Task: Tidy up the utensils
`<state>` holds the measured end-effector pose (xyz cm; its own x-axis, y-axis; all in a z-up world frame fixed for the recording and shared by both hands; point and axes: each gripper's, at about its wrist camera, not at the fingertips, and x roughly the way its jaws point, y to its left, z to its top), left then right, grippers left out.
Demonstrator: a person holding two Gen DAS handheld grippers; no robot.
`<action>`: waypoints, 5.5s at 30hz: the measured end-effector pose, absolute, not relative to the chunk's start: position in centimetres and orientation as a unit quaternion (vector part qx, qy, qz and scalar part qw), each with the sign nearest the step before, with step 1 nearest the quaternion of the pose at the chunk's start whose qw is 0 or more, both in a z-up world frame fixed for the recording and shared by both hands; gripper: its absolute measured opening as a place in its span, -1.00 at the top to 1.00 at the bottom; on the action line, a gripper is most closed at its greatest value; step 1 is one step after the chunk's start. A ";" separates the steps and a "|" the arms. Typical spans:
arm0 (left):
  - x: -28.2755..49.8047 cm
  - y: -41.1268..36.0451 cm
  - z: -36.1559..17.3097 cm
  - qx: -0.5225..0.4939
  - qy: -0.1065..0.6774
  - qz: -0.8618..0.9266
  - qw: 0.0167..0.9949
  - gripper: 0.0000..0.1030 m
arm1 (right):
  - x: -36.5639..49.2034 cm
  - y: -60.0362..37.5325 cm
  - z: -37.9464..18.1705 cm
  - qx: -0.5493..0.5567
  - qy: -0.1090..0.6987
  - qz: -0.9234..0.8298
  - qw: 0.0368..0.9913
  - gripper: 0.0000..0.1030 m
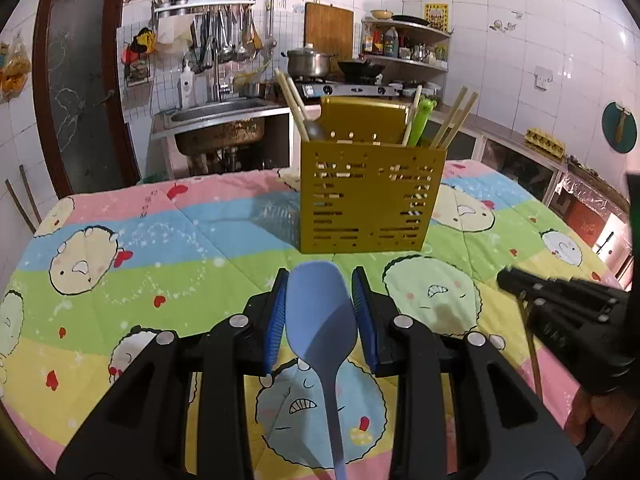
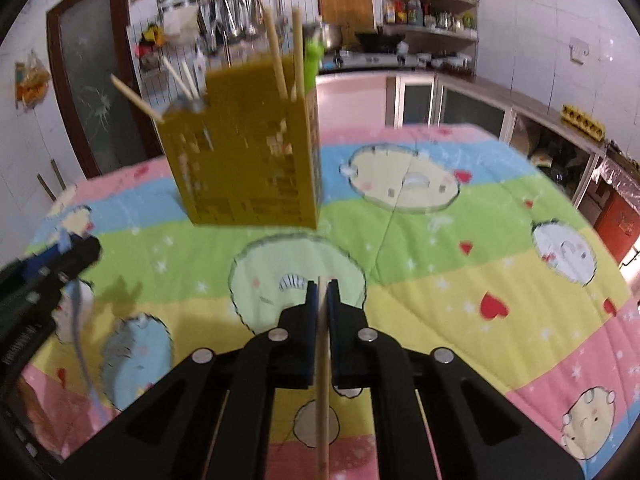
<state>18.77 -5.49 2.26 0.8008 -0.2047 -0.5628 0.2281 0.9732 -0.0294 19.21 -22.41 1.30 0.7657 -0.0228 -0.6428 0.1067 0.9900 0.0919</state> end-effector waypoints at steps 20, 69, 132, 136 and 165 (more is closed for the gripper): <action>17.1 -4.7 6.0 -0.002 0.222 -0.112 0.968 0.40 | 15.5 -23.0 8.3 0.088 0.146 -0.057 0.984 0.90; 26.2 -6.2 19.1 -0.012 0.119 -0.115 0.986 0.41 | 23.7 -23.0 21.4 0.071 0.052 -0.040 0.995 0.90; 30.0 -3.1 12.7 -0.018 0.166 -0.084 0.982 -0.80 | 30.3 -26.5 12.4 0.094 0.180 -0.046 0.978 -0.17; 25.8 -2.1 12.6 -0.014 0.150 -0.076 0.986 -0.90 | 25.7 -26.7 12.2 0.088 0.168 -0.041 0.981 -0.44; 10.1 1.1 0.5 0.031 0.146 -0.069 0.986 -0.90 | 8.9 -19.8 1.1 0.010 0.146 -0.042 0.988 -0.91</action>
